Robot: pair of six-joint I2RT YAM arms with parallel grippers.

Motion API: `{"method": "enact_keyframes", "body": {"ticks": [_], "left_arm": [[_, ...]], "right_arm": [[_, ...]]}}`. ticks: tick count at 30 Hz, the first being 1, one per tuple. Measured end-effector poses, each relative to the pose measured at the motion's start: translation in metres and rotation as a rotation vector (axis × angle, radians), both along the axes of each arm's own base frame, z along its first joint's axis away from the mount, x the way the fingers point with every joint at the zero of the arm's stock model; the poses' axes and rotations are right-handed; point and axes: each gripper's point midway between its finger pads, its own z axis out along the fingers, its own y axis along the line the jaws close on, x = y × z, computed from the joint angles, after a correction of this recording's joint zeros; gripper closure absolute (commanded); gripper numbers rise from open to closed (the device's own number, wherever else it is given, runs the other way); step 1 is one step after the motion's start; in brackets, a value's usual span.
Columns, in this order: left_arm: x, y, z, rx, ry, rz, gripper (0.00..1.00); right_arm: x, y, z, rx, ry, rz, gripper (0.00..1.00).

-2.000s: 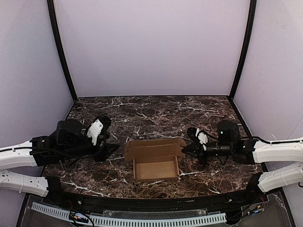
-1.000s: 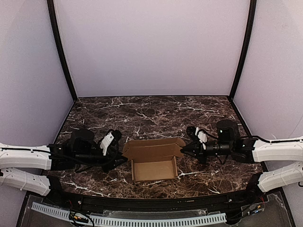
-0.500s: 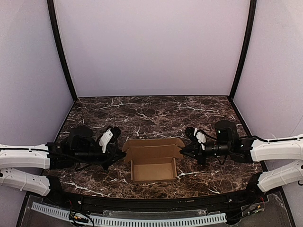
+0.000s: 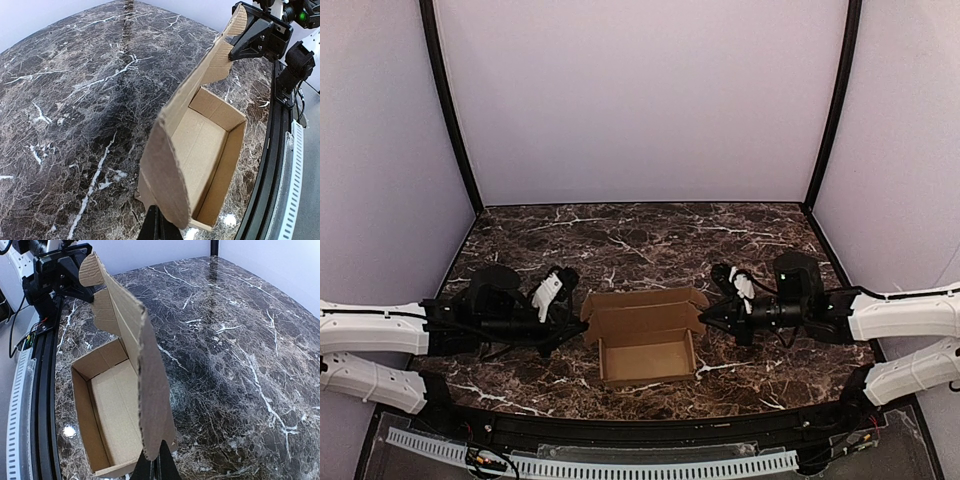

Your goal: Fold the paper box

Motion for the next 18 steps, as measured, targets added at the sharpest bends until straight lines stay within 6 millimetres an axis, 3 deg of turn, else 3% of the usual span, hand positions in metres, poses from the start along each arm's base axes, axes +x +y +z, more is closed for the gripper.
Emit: {"method": "enact_keyframes", "body": {"ticks": [10, 18], "left_arm": [[0.012, -0.01, -0.003, -0.012, 0.078, 0.062, 1.0], [0.019, -0.015, -0.006, -0.044, 0.124, 0.11, 1.0]], "right_arm": [[-0.006, 0.016, -0.002, 0.02, 0.061, -0.068, 1.0], [0.001, 0.026, -0.006, 0.002, 0.072, -0.232, 1.0]]}}
